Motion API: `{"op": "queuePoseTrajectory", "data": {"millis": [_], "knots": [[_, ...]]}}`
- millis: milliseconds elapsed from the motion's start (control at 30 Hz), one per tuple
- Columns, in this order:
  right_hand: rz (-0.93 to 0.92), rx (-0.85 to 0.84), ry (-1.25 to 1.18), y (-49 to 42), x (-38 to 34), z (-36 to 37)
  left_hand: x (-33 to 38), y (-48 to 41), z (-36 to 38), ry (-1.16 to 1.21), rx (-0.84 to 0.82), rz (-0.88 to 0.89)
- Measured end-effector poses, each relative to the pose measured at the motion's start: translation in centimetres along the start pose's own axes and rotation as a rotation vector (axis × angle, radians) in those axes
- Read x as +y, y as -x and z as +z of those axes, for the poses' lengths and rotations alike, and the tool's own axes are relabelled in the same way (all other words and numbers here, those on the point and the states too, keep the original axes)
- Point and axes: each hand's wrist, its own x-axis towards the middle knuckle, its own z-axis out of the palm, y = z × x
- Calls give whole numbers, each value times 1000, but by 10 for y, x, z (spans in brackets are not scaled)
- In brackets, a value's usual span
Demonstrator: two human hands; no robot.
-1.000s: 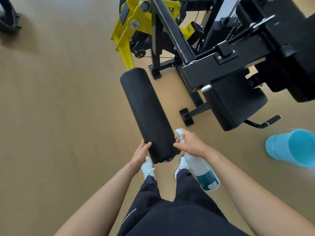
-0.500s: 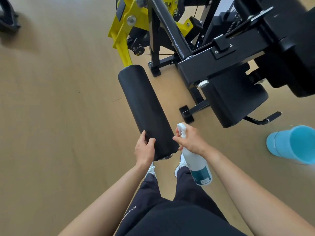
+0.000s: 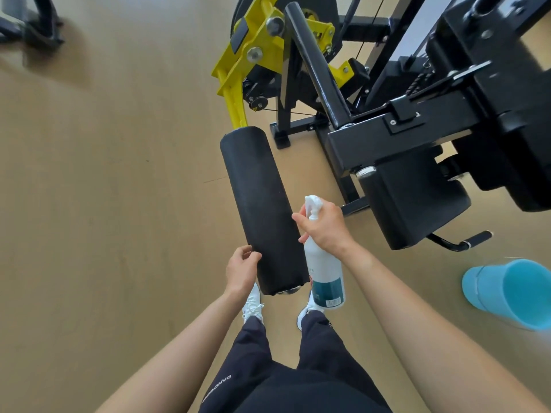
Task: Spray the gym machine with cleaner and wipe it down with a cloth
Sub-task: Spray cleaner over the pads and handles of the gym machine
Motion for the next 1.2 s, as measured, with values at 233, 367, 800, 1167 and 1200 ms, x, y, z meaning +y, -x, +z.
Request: {"op": "queuePoseTrajectory", "data": {"millis": [233, 367, 800, 1167, 1200], "knots": [[-17, -110, 28, -1, -8, -3, -3, 7, 6, -73, -73, 22], [5, -174, 155, 7, 3, 2, -3, 0, 1, -88, -134, 2], [118, -260, 110, 61, 45, 16, -23, -5, -28, -80, -109, -59], [231, -38, -126, 84, 68, 23, -16, 20, 6, -307, -153, 177], [226, -26, -131, 86, 69, 23, -20, 15, 6, -336, -175, 177]]}}
